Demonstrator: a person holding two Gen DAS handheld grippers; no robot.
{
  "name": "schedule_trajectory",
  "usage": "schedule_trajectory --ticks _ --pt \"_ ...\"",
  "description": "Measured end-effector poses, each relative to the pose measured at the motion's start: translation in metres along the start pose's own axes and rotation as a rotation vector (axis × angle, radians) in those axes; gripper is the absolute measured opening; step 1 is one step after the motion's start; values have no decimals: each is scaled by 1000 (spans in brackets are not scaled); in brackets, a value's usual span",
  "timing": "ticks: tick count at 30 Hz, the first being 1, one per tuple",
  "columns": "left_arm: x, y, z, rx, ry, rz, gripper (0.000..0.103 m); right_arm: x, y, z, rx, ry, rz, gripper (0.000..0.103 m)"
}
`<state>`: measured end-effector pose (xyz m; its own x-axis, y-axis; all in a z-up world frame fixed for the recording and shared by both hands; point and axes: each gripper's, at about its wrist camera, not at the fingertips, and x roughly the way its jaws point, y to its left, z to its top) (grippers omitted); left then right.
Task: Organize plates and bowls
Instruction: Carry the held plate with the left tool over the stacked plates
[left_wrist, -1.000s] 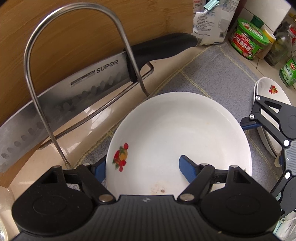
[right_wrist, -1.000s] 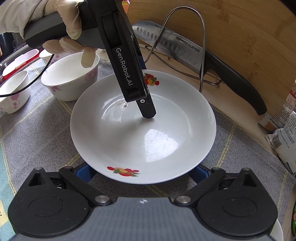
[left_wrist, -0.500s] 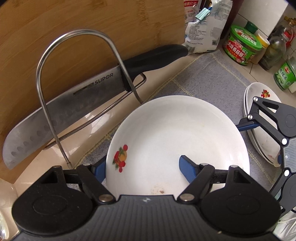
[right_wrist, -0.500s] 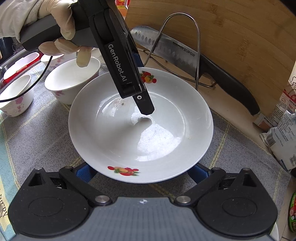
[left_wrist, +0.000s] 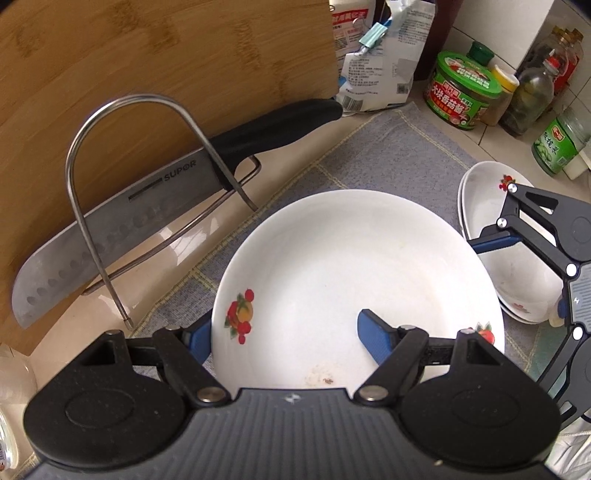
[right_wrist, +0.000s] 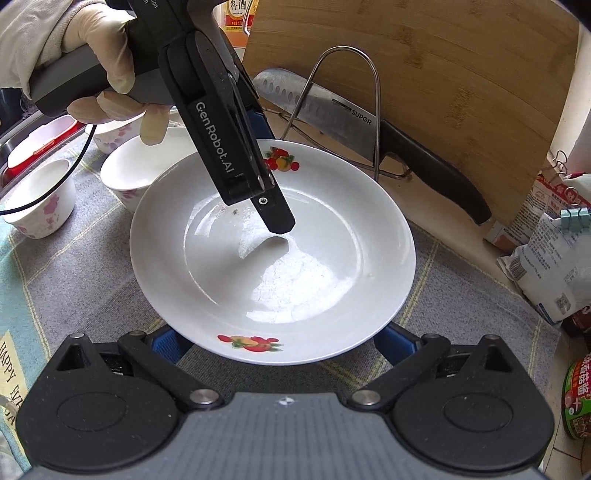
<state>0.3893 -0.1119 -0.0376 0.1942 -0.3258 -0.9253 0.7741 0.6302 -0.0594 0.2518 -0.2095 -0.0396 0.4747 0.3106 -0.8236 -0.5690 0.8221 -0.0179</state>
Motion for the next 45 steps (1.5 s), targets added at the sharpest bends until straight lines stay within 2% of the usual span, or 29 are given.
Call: schedule_trajectory --ticks 10,19,45 --pt "-12 -22 6 39 -26 0 78 -19 3 -10 32 -22 -42 103" --pt "-6 -43 4 79 -40 -12 78 -35 5 -25 76 -28 -82 103" --pt "12 -122 36 239 -52 -68 78 -87 -7 -83 197 -26 -208 103"
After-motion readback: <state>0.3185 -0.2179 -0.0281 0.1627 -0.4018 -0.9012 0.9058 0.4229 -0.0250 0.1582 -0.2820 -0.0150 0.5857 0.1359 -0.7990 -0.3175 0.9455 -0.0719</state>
